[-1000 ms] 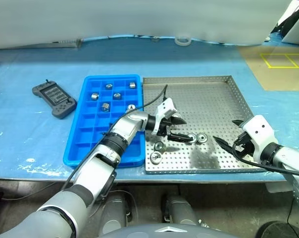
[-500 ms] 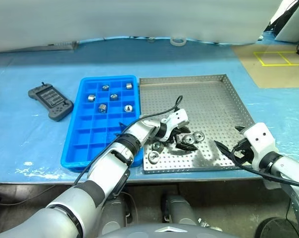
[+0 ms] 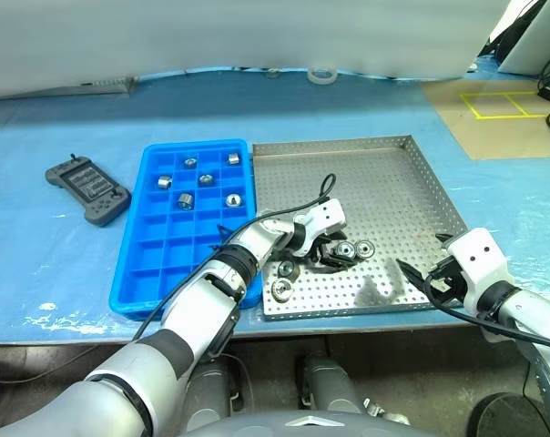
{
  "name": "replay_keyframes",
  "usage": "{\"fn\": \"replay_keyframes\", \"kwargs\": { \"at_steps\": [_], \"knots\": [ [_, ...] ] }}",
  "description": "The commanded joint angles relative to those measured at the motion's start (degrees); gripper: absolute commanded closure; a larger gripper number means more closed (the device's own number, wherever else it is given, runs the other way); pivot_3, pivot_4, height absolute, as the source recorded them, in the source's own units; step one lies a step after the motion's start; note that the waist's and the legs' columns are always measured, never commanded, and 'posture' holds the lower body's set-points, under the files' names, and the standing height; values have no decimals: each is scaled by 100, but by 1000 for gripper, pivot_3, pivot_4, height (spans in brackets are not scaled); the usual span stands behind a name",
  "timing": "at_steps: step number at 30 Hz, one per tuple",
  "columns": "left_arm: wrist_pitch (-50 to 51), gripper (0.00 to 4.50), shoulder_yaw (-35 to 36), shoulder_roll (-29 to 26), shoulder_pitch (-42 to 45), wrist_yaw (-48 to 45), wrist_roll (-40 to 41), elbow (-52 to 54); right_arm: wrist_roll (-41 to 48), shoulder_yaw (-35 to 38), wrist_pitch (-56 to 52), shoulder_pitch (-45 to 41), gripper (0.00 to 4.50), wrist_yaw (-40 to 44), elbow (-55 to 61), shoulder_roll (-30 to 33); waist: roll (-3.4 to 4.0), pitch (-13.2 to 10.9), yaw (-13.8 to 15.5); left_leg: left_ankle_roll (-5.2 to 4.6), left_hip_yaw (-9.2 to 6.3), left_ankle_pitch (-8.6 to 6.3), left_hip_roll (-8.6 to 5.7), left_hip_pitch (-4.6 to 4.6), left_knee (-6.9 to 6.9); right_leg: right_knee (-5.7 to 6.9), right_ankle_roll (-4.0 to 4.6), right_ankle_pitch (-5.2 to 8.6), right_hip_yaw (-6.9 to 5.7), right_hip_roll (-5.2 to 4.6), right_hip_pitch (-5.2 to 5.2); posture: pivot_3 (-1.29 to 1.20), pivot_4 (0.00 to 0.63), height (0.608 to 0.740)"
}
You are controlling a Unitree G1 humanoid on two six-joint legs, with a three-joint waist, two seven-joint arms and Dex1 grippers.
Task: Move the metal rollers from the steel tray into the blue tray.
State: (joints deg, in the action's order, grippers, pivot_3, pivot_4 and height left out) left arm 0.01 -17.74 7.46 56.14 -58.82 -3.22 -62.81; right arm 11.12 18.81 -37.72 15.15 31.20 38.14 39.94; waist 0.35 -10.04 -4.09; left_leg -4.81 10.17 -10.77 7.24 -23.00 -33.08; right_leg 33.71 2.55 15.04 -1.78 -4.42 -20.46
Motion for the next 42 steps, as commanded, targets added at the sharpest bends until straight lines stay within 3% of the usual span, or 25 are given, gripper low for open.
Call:
{"fn": "replay_keyframes", "kwargs": {
  "at_steps": [1, 4, 6, 10, 14, 22, 29, 35, 42],
  "knots": [
    [45, 1752, 8, 68, -51, 173, -125, -109, -58, -20, 140, -56, 0, 3, 46, 41, 1, 0, -2, 0, 0, 0, 0, 0, 0, 0, 0, 0, 0, 0, 0, -495, 150, 740],
    [5, 1752, 83, 41, -92, -159, -9, -29, -76, -78, 147, -102, 0, 1, 27, 36, 1, 0, -5, 0, 0, 0, 0, 2, 0, 1, 0, 0, 0, 0, 0, -483, 150, 740],
    [-66, 2106, 148, 41, -89, -3, -12, -34, -75, -125, 152, -142, 0, 5, 11, 35, 3, 2, -5, 1, 0, 0, 0, 2, 0, 0, 0, 0, 1, 0, 1, -480, 150, 740],
    [-43, 2106, 429, 79, -87, -231, 269, 33, -88, -215, 164, -207, 0, 13, -26, 49, 11, 6, -10, 1, 0, 0, 0, 3, 0, 1, 0, 0, 0, 0, 0, -472, 150, 740],
    [-47, 2625, 832, 159, -52, -123, 611, 164, -88, -244, 181, -268, 0, 37, -81, 69, 16, 9, -10, 1, 0, 1, 0, 2, 2, 2, 0, 0, 0, 0, -2, -467, 150, 740],
    [324, 2625, 1317, 5, 27, -168, 1094, 632, -91, -360, 252, -471, 0, 155, -207, 155, 17, 9, -4, 1, 0, 1, 0, -12, 2, 2, 0, 0, 0, 0, -13, -445, 150, 740],
    [2256, 2625, 1432, -717, -350, -1436, 2088, 2490, -295, -1434, 349, -1226, 0, 477, -85, 467, 17, 8, -26, 4, 1, 4, 4, -22, 12, 20, 1, -1, -2, 0, -38, -419, 150, 740],
    [2723, 2625, 1736, -1262, -271, -1288, 2445, 2840, -433, -1970, 474, -2138, 0, 522, -631, 387, 18, 7, 54, 9, 2, 7, 2, -24, 4, 24, 2, -2, -1, -1, -35, -363, 150, 740],
    [2774, 2625, 1828, -1442, -417, -1066, 2548, 2950, -519, -2306, 651, -2636, 0, 595, -1030, 278, 17, 6, 152, 1, 3, 4, -1, -39, 1, 18, 3, -3, -3, -4, -42, -320, 150, 740]
  ]
}}
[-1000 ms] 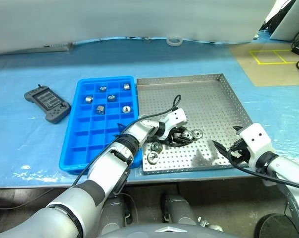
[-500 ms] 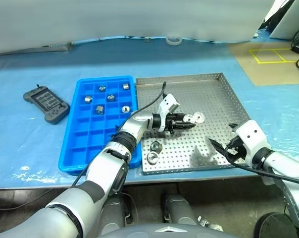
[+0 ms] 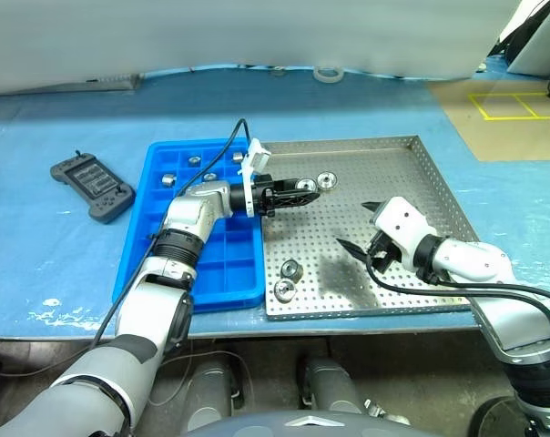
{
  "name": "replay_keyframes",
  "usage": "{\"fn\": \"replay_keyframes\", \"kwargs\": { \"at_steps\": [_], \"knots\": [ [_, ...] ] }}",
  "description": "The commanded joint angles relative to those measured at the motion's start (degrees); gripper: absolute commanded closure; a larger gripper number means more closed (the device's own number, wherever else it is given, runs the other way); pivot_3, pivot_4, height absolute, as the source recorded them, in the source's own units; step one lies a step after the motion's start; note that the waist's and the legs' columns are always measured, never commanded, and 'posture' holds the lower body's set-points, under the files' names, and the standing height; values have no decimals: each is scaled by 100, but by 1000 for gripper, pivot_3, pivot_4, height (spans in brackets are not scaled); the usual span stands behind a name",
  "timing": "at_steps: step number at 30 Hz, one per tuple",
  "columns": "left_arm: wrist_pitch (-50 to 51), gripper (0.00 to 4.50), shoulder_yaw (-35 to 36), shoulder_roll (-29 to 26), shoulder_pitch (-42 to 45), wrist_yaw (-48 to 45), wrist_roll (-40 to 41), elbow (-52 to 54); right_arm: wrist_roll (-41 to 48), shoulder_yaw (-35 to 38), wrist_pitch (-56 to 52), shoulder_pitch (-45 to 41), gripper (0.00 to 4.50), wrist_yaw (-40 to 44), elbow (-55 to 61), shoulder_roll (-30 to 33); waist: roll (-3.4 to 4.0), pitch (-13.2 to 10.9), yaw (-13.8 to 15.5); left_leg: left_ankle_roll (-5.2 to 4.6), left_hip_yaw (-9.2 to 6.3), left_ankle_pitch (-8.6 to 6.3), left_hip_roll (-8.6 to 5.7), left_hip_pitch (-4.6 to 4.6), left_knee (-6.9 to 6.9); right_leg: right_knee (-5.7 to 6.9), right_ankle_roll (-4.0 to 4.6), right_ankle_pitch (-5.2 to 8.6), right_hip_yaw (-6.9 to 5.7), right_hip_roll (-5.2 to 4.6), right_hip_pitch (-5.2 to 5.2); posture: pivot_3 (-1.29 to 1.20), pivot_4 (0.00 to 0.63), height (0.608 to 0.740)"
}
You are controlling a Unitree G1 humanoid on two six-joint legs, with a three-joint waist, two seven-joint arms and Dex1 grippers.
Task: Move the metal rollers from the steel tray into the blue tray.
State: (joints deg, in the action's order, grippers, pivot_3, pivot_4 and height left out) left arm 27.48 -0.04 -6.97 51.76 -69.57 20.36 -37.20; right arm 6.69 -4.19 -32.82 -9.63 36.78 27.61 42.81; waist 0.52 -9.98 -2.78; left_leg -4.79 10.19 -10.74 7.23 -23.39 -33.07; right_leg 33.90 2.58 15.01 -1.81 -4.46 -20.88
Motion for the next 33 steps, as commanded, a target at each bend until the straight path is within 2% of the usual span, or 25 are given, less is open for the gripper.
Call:
{"fn": "replay_keyframes", "kwargs": {
  "at_steps": [1, 11, 23, 30, 33],
  "knots": [
    [45, 2625, 36, 0, -31, 16, 198, 449, -81, -26, 173, -204, 0, 43, -17, -18, 0, 0, 30, 0, 0, 0, 0, -4, 0, 3, 0, 0, 0, 0, -6, -320, 150, 740],
    [753, 2625, -440, -123, -359, -394, 390, 1061, -636, -72, 943, -656, 0, -177, -403, -34, -2, -1, 54, 6, 0, 4, 2, -1, -8, 30, 0, 0, -1, 0, -11, -325, 150, 740],
    [514, 2625, -370, 248, -47, -165, 372, 424, -859, -88, 743, -794, 0, -35, 329, -21, -4, -2, 34, 11, 1, 8, 2, 9, -15, 52, 0, 0, 7, 0, -13, -369, 150, 740],
    [536, 2625, -334, 512, 246, -186, 396, 158, -1048, -242, 807, -811, 0, 63, 269, 9, -7, -4, 39, 10, 2, 7, 2, 7, -19, 56, 1, 0, 9, 0, -14, -376, 150, 740],
    [492, 2625, -373, 553, 233, -172, 343, 141, -1004, -257, 834, -831, 580, 131, 253, -1, -7, -4, 34, 9, 2, 7, 2, 7, -19, 56, 1, 0, 9, 0, -15, -371, 150, 740]
  ]
}}
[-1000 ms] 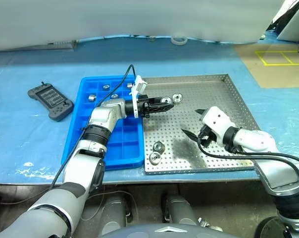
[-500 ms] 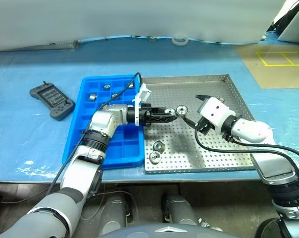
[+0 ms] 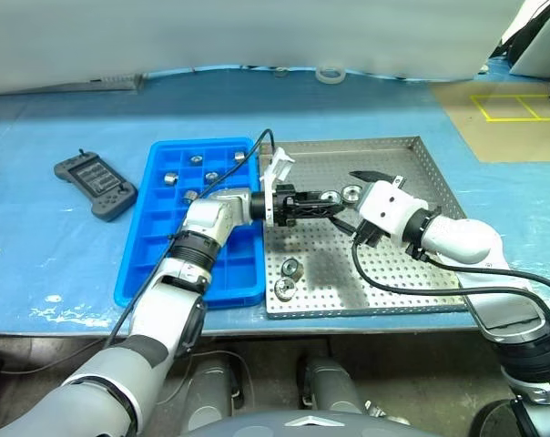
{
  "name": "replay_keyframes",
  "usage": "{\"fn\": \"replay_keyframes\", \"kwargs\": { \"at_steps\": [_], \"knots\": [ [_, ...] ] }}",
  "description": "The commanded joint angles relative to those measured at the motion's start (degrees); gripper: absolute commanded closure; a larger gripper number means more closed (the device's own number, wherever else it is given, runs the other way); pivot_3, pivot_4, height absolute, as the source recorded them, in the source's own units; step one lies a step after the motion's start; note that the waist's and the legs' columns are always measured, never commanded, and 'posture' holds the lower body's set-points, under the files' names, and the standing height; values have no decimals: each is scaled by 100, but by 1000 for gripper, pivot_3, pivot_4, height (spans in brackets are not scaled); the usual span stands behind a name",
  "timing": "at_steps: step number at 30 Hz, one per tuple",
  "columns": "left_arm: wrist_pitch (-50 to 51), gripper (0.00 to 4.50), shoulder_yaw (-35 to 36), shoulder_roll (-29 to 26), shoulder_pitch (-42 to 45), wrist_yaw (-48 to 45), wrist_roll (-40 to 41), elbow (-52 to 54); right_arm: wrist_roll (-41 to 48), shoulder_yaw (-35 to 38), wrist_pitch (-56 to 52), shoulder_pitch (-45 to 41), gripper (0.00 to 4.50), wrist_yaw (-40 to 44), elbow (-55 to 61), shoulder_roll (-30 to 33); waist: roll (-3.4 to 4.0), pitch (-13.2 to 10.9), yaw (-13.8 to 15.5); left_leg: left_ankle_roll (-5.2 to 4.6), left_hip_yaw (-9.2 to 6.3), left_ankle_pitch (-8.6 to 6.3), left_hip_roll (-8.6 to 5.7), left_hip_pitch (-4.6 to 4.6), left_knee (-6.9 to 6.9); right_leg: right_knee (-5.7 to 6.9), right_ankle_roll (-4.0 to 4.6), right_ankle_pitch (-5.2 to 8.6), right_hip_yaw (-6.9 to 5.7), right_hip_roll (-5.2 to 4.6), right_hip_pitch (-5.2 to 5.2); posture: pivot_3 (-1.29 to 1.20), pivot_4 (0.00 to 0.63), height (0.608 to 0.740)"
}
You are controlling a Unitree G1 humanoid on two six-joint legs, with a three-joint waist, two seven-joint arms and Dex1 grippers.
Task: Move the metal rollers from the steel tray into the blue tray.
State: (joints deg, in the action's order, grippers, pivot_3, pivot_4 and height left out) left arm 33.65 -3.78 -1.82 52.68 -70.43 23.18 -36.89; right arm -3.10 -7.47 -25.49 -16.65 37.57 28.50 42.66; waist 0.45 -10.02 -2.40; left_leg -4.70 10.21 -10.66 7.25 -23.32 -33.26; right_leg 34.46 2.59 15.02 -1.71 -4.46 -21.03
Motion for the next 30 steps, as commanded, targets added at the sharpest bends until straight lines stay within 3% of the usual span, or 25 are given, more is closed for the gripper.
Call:
{"fn": "replay_keyframes", "kwargs": {
  "at_steps": [1, 6, 7, 23, 30],
  "knots": [
    [-111, 2625, -2, 39, 123, -86, 74, 138, -29, 65, 109, -130, 909, 63, 161, 9, -1, 0, -4, 0, 0, 0, 0, 0, 0, 2, 0, 0, 0, 0, -1, -371, 150, 740],
    [-81, 2625, -27, 4, -3, -98, 86, 259, -94, 41, 159, -97, 2597, 104, 111, -45, -1, -1, -8, 2, 0, 1, 1, 2, 0, 12, 0, 0, 2, 0, -5, -365, 150, 740],
    [-76, 2625, -27, -8, -14, -98, 85, 268, -111, 46, 178, -84, 2684, 112, 94, -47, -1, -1, -7, 2, 0, 2, 1, 2, -1, 12, 0, 0, 1, 0, -5, -363, 150, 740],
    [-258, 2625, -8, -82, 4, 78, -25, 191, -348, -16, 427, -57, 2683, 151, -122, -84, -1, -1, 2, 1, 0, 1, 0, 1, -5, 14, 0, 0, 3, 0, -5, -353, 150, 740],
    [-814, 2625, 219, 75, 137, 438, -40, -68, -420, 20, 409, -42, 2683, 82, -146, -187, -1, -1, 2, 1, 0, 1, 0, 0, -5, 13, 0, 0, 2, 0, -4, -356, 150, 740]
  ]
}}
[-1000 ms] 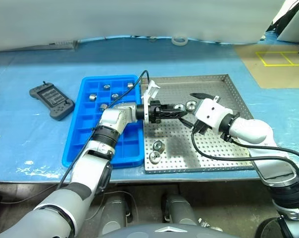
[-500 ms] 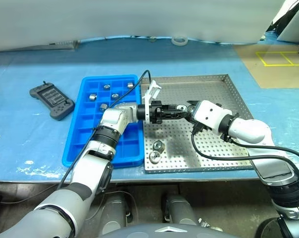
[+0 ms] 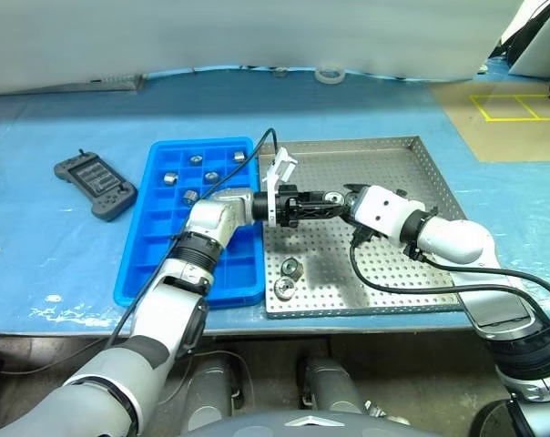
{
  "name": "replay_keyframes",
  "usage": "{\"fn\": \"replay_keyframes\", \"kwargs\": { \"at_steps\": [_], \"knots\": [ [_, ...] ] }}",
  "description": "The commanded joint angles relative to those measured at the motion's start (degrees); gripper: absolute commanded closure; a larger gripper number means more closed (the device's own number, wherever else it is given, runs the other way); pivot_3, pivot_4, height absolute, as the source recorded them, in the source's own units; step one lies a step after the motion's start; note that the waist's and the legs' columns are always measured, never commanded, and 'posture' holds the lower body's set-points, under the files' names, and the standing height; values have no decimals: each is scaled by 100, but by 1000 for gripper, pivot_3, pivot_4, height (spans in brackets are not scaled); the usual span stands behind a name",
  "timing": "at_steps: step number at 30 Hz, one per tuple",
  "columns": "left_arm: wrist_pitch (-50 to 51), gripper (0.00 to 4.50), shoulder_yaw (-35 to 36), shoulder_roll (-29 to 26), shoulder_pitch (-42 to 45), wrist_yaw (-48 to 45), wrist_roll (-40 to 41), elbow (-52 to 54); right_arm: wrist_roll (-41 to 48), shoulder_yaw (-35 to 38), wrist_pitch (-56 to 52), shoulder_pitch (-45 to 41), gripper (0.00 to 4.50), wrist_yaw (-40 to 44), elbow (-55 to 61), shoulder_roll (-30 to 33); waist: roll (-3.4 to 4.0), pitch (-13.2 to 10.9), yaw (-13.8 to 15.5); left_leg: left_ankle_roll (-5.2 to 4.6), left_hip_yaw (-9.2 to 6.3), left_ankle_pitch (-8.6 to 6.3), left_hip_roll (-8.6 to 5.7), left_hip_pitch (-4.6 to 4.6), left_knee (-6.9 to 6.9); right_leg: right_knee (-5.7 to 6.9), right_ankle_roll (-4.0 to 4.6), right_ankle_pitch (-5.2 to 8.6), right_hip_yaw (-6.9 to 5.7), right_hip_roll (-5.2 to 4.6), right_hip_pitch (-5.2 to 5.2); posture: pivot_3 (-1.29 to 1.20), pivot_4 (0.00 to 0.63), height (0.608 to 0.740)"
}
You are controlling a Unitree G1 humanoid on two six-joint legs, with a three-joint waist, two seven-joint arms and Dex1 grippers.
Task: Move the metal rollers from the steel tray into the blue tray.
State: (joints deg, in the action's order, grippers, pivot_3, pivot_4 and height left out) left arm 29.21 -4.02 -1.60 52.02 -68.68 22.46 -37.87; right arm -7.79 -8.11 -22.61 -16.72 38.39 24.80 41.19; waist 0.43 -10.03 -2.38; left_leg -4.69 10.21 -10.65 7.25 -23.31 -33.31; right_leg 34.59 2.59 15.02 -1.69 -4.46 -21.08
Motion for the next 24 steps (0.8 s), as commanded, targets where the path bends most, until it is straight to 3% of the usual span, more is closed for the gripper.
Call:
{"fn": "replay_keyframes", "kwargs": {
  "at_steps": [1, 5, 9, 14, 18, 24],
  "knots": [
    [-400, 2625, 257, 71, 211, 256, 65, 53, 45, 92, 117, -37, 2683, -3, 223, -53, 0, 0, -1, 0, 0, 0, 0, 0, 0, 0, 0, 0, 0, 0, 0, -356, 150, 740],
    [-510, 2625, 369, 137, 217, 328, 184, 160, 7, 87, 131, -22, 2683, -7, 215, -56, 0, 0, -5, 0, 0, 0, 1, 1, 1, 2, 0, 0, 0, 0, -1, -357, 150, 740],
    [-1500, 2625, 573, 291, 312, 983, -44, -105, 130, 124, 79, 13, 2684, 65, 257, -103, -2, -1, 11, -1, 0, 0, -1, -2, -2, 1, 0, 0, 0, -1, 0, -355, 150, 740],
    [-1762, 2625, 620, 206, 410, 852, 13, -111, 164, 202, 22, 116, 2684, 132, 254, -150, -4, -2, -11, -3, 0, -1, 0, -1, -3, 3, 0, 0, 1, -2, -2, -351, 150, 740],
    [-2204, 2625, 930, -26, 731, 1281, -15, -526, 322, 368, -83, 359, 2686, 187, 229, -193, -6, -3, -6, 0, 0, 0, 1, 0, -2, 8, 0, 0, 1, 0, -5, -347, 150, 740],
    [-2569, 2625, 1122, -681, 900, 957, -76, -725, 903, 717, -528, 930, 2688, 318, 403, -291, -16, -10, -23, 1, 0, 1, 9, -1, 2, 6, 0, 0, -1, 7, -8, -332, 150, 740]
  ]
}}
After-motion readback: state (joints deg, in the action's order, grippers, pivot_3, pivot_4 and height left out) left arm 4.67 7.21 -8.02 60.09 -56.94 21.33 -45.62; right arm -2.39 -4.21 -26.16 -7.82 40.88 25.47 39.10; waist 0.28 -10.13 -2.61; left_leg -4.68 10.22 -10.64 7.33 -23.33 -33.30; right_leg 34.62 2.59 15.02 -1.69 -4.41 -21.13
